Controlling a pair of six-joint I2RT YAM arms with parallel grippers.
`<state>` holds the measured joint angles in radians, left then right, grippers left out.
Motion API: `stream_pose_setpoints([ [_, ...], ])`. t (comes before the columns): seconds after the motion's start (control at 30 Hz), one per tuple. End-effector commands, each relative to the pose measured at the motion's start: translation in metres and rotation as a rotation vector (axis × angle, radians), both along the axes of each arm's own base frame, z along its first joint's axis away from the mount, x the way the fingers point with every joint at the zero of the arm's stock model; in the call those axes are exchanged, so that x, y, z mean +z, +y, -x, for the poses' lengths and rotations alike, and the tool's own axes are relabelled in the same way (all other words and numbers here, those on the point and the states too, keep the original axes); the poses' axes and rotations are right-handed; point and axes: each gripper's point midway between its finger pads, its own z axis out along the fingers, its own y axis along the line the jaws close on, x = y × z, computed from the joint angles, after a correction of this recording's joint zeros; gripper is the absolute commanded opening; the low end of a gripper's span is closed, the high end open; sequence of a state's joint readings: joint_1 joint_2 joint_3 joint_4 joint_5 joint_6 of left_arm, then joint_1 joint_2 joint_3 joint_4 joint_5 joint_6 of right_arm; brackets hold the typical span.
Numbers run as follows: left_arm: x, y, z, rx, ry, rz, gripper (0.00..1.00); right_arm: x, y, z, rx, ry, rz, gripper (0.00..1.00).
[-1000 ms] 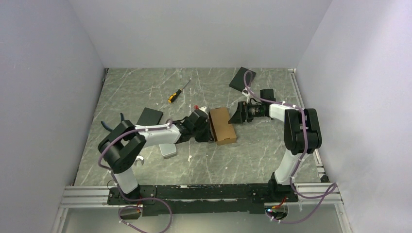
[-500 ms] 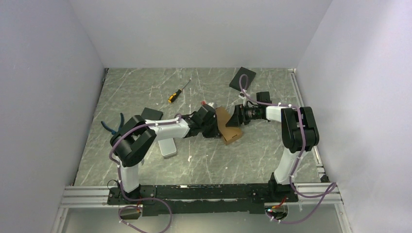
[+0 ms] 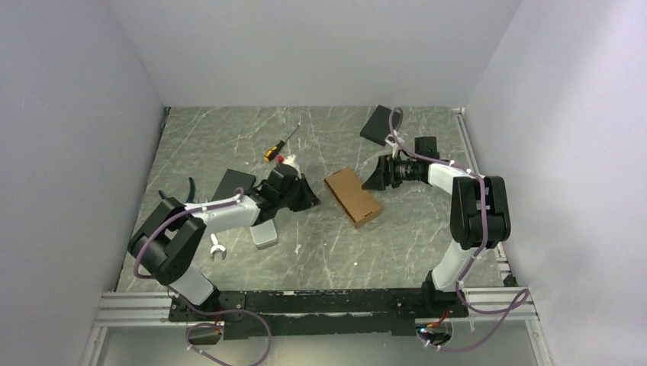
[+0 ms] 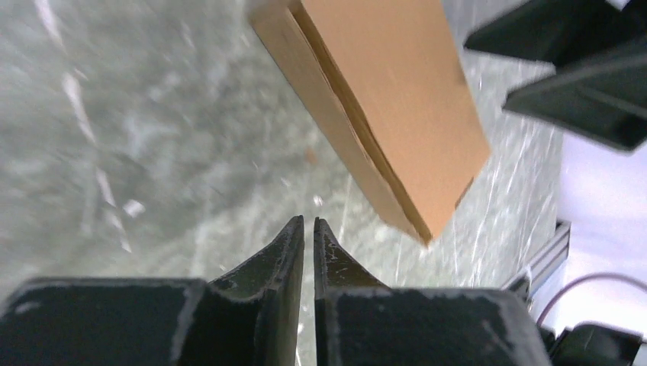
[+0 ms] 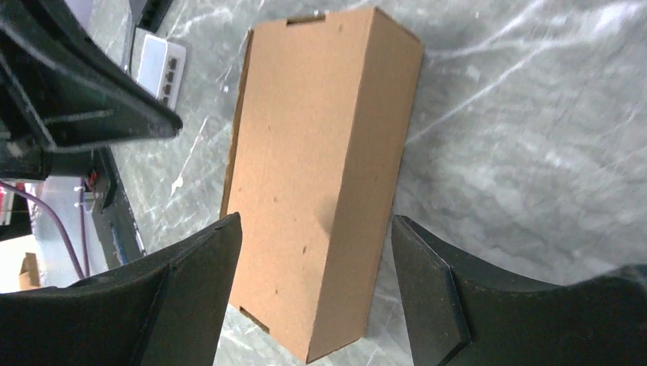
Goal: Fold the paper box
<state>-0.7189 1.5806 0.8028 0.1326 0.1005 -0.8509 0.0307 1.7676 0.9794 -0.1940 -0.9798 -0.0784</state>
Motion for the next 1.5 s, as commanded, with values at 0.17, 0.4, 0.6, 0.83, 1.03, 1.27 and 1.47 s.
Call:
stream_pose_setpoints([
  [0.17,-0.007,0.022,-0.070,0.123,0.025,-0.019,0.03,0.019,0.015,-0.062,0.050,-0.166,-0.026,0.75],
  [0.4,-0.026,0.005,-0.094,0.098,0.070,0.019,0.00,0.000,0.035,-0.092,0.067,-0.167,0.019,0.89],
  [0.6,-0.024,-0.017,-0.110,0.047,0.087,0.069,0.00,-0.010,0.063,-0.074,0.024,0.071,-0.023,0.60],
  [0.83,-0.006,-0.036,-0.125,0.022,0.084,0.118,0.00,-0.019,0.083,-0.054,0.075,0.094,0.023,0.44],
  [1.03,-0.003,-0.012,-0.119,0.092,0.064,0.049,0.00,-0.005,0.061,-0.069,0.002,0.020,0.077,0.62],
  [1.27,0.012,0.027,-0.088,0.162,-0.004,0.033,0.04,0.021,0.027,-0.075,-0.085,-0.046,0.037,0.72],
  [1.47,-0.001,0.015,-0.069,0.118,0.135,0.047,0.03,0.009,0.033,-0.070,-0.069,0.026,-0.031,0.71],
])
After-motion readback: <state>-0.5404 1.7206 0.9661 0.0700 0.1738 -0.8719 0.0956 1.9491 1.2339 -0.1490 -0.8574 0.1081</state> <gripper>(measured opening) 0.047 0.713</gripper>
